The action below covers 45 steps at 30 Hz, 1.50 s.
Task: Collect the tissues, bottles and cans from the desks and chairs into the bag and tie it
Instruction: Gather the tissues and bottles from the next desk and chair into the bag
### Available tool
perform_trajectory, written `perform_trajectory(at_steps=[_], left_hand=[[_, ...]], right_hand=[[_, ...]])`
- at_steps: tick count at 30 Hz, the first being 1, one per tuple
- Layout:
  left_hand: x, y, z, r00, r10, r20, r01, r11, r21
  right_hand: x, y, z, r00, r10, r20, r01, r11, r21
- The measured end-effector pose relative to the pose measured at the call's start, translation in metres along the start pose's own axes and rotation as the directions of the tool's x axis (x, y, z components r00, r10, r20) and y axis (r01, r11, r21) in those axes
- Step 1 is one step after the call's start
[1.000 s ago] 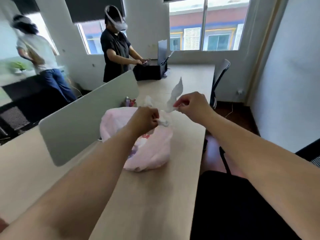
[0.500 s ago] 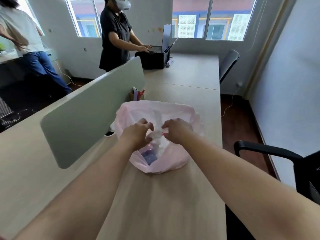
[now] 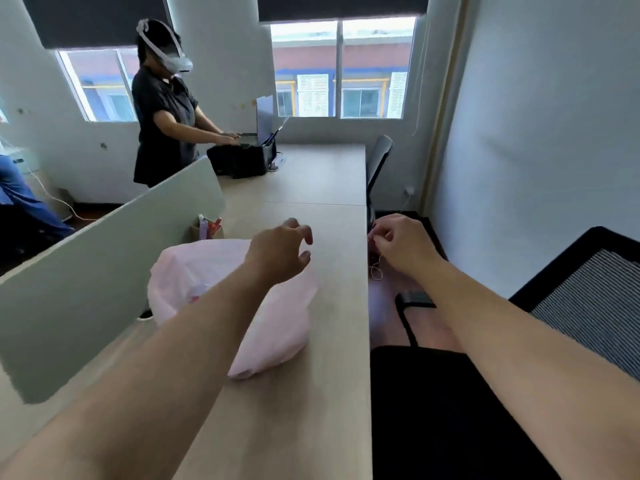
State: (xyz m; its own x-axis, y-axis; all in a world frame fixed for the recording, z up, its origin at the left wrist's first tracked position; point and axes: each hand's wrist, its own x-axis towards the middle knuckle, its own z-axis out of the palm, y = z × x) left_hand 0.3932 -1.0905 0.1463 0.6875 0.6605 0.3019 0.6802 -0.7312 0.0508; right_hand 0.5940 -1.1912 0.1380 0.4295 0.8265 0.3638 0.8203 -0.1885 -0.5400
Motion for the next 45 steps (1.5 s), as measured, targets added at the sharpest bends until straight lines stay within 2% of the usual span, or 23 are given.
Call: perform_trajectory(at_steps=[3,5,7,9,12,15,17,20,23,29,33,38,45], left_hand=[[0.024,0.069,0.008,0.997,0.067,0.03,-0.062,0.989,-0.136],[0.043,0.134,0.016,0.995,0.082,0.052,-0.061,0.944,-0.324],[0.058,0.209,0.024,0.986,0.082,0.146,0.028,0.78,-0.625],[0.069,0.281,0.035,0.962,0.114,0.247,0.131,0.599,-0.79],[0.078,0.383,0.067,0.933,0.198,0.301,0.141,0.568,-0.811],[0.075,0.477,0.097,0.886,0.245,0.394,0.207,0.551,-0.808],[0.071,0.52,0.112,0.853,0.229,0.468,0.291,0.536,-0.793],[0.072,0.577,0.132,0.79,0.203,0.578,0.42,0.507,-0.753],[0.077,0.619,0.138,0.747,0.21,0.631,0.463,0.516,-0.721],[0.09,0.635,0.134,0.746,0.165,0.645,0.468,0.559,-0.685],[0.093,0.617,0.133,0.752,0.159,0.639,0.463,0.562,-0.685],[0.09,0.573,0.131,0.761,0.126,0.637,0.459,0.589,-0.665],[0.086,0.48,0.131,0.765,0.111,0.634,0.479,0.56,-0.676]], right_hand=[[-0.024,0.055,-0.057,0.991,0.115,-0.071,-0.118,0.993,-0.029],[-0.046,0.1,-0.107,0.973,0.199,-0.12,-0.208,0.975,-0.072],[-0.07,0.149,-0.16,0.949,0.277,-0.154,-0.296,0.948,-0.12],[-0.096,0.194,-0.208,0.92,0.348,-0.181,-0.376,0.914,-0.152],[-0.139,0.251,-0.268,0.853,0.455,-0.255,-0.493,0.863,-0.107],[-0.18,0.306,-0.308,0.743,0.601,-0.296,-0.612,0.788,0.065],[-0.199,0.335,-0.316,0.696,0.681,-0.228,-0.656,0.732,0.184],[-0.219,0.366,-0.311,0.687,0.726,-0.013,-0.689,0.658,0.303],[-0.23,0.389,-0.292,0.675,0.733,0.079,-0.706,0.611,0.359],[-0.224,0.393,-0.294,0.67,0.727,0.154,-0.707,0.561,0.43],[-0.217,0.381,-0.287,0.695,0.695,0.183,-0.704,0.606,0.37],[-0.205,0.35,-0.258,0.718,0.664,0.212,-0.69,0.635,0.348],[-0.178,0.288,-0.197,0.735,0.634,0.24,-0.676,0.662,0.322]])
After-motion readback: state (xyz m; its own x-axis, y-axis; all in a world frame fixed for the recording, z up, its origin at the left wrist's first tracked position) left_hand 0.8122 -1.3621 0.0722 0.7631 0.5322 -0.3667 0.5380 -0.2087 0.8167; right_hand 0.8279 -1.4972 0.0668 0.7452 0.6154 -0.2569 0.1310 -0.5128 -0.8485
